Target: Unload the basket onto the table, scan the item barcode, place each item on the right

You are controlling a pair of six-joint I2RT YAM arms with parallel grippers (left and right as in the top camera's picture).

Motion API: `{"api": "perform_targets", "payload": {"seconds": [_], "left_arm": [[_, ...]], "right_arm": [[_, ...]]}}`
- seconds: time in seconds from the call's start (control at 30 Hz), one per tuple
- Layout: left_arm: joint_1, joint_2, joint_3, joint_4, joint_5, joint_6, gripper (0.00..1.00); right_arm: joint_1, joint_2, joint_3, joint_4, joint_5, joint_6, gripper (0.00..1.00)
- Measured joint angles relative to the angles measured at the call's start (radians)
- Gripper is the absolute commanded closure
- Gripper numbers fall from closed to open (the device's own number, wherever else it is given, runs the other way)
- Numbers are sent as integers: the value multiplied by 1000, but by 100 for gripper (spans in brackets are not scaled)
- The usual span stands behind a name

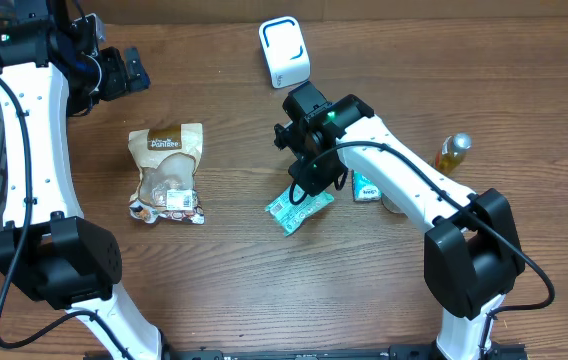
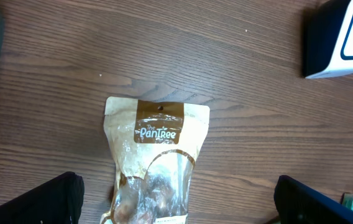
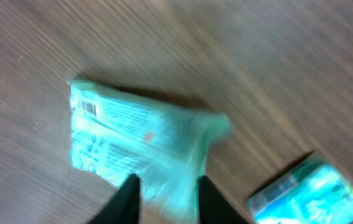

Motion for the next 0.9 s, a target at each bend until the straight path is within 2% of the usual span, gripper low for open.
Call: {"api": "perform_targets", "payload": {"seconds": [0.07, 0.17, 0.27, 0.47, 0.57, 0.73, 0.9], "left_arm": [[0, 0, 0, 0, 0, 0, 0], [0, 0, 0, 0, 0, 0, 0], [0, 0, 0, 0, 0, 0, 1], [0, 0, 0, 0, 0, 0, 0], [0, 0, 0, 0, 0, 0, 1], [0, 0, 0, 0, 0, 0, 0], [0, 0, 0, 0, 0, 0, 0]], "right_arm": [[0, 0, -4, 45, 18, 11, 57], [0, 0, -4, 137, 40, 72, 59], [0, 0, -4, 200, 50, 178, 74], [5, 0, -11, 238, 51, 504, 76], [19, 0, -51, 298, 52, 608, 76], [72, 0, -166, 428, 53, 700, 76], [105, 3, -223, 441, 50, 743, 76]]}}
